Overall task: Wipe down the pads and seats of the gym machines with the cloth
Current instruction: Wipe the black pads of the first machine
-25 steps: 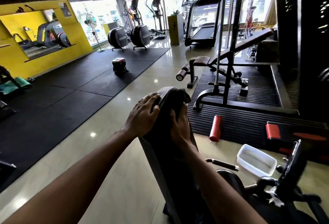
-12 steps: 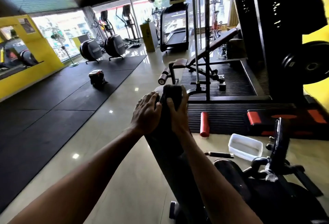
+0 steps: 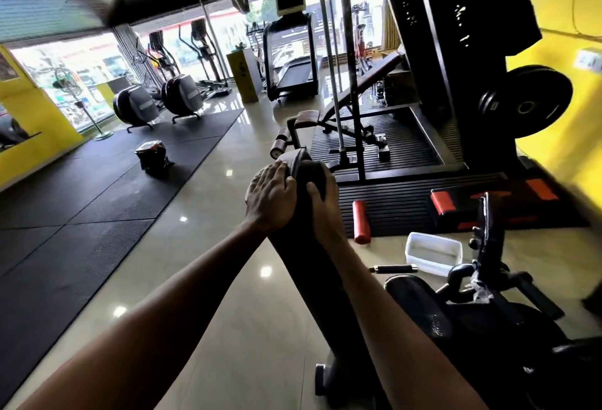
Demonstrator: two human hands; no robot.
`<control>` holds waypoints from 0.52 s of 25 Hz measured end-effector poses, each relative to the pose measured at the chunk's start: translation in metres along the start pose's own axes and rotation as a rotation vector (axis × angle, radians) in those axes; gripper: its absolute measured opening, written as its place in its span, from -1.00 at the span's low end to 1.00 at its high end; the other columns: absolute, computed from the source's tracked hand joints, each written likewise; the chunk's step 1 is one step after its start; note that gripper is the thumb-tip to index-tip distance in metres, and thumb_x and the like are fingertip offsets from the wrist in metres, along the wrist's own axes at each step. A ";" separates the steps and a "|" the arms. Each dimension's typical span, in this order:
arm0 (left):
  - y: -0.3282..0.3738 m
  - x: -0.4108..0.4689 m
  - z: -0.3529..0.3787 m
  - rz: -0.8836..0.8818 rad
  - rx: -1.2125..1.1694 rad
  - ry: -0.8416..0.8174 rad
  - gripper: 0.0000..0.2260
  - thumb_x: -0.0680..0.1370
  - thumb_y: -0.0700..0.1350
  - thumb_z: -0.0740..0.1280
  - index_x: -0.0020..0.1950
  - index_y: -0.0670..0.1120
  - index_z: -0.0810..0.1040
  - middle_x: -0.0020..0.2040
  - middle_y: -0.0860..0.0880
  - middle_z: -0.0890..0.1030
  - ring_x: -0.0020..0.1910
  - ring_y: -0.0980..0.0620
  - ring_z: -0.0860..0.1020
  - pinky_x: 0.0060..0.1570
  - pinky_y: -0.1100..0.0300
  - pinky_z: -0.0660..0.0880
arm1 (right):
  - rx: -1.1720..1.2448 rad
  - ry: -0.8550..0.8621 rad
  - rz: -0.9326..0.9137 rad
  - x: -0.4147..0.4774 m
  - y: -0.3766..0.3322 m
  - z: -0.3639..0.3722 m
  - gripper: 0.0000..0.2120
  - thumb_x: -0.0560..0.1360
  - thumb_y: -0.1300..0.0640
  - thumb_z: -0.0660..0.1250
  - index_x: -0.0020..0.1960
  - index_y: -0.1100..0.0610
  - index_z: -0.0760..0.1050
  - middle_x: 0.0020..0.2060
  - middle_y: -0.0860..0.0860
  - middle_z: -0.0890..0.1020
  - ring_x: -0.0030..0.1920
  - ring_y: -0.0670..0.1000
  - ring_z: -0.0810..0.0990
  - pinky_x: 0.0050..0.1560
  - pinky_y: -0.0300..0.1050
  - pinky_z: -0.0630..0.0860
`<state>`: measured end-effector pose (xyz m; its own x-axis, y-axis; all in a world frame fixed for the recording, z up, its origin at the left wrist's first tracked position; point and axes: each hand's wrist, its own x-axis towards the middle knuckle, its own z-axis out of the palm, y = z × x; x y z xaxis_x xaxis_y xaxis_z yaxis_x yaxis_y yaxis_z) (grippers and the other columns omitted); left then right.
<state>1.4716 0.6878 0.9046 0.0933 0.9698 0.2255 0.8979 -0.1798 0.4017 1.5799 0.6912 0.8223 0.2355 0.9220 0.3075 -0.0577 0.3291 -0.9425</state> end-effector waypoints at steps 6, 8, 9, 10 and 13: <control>0.003 -0.009 -0.004 0.045 0.024 -0.030 -0.52 0.70 -0.01 0.02 0.63 -0.07 0.15 0.64 -0.01 0.10 0.61 0.08 0.03 0.57 0.13 -0.11 | 0.009 0.019 0.028 -0.075 0.059 -0.021 -0.43 0.61 -0.14 0.27 0.57 -0.02 0.26 0.50 -0.03 0.39 0.53 -0.01 0.33 0.50 0.05 0.29; 0.002 -0.012 -0.007 0.073 0.019 -0.059 -0.52 0.70 -0.01 0.02 0.63 -0.07 0.13 0.64 -0.02 0.09 0.61 0.08 0.02 0.57 0.13 -0.12 | 0.014 0.057 0.230 -0.050 0.045 -0.021 -0.49 0.65 -0.05 0.26 0.56 -0.01 0.25 0.49 0.07 0.39 0.52 0.10 0.34 0.48 -0.03 0.27; 0.000 -0.015 -0.008 0.089 0.023 -0.071 -0.52 0.71 -0.01 0.01 0.63 -0.07 0.12 0.65 -0.02 0.08 0.62 0.08 0.01 0.58 0.12 -0.12 | -0.013 0.065 0.295 -0.040 0.029 -0.017 -0.46 0.64 -0.07 0.26 0.57 -0.03 0.23 0.49 0.11 0.38 0.50 0.14 0.35 0.45 -0.04 0.28; -0.004 -0.018 -0.008 0.107 0.033 -0.072 -0.52 0.71 0.00 0.01 0.63 -0.07 0.12 0.65 -0.02 0.08 0.62 0.07 0.00 0.58 0.12 -0.13 | -0.037 0.051 0.298 -0.035 0.012 -0.011 -0.38 0.59 -0.14 0.27 0.59 -0.09 0.19 0.50 0.10 0.36 0.49 0.13 0.37 0.44 -0.02 0.30; -0.012 -0.022 -0.009 0.170 0.055 -0.087 -0.52 0.73 0.02 -0.01 0.63 -0.08 0.10 0.65 -0.03 0.07 0.62 0.06 -0.03 0.58 0.10 -0.13 | -0.058 -0.013 0.042 -0.061 -0.022 0.003 -0.22 0.46 -0.12 0.29 0.62 -0.16 0.08 0.51 -0.02 0.32 0.50 -0.04 0.32 0.49 -0.09 0.27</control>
<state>1.4544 0.6673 0.9030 0.2806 0.9372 0.2074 0.8878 -0.3355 0.3150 1.5637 0.6286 0.8248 0.2214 0.9374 0.2689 -0.0109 0.2781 -0.9605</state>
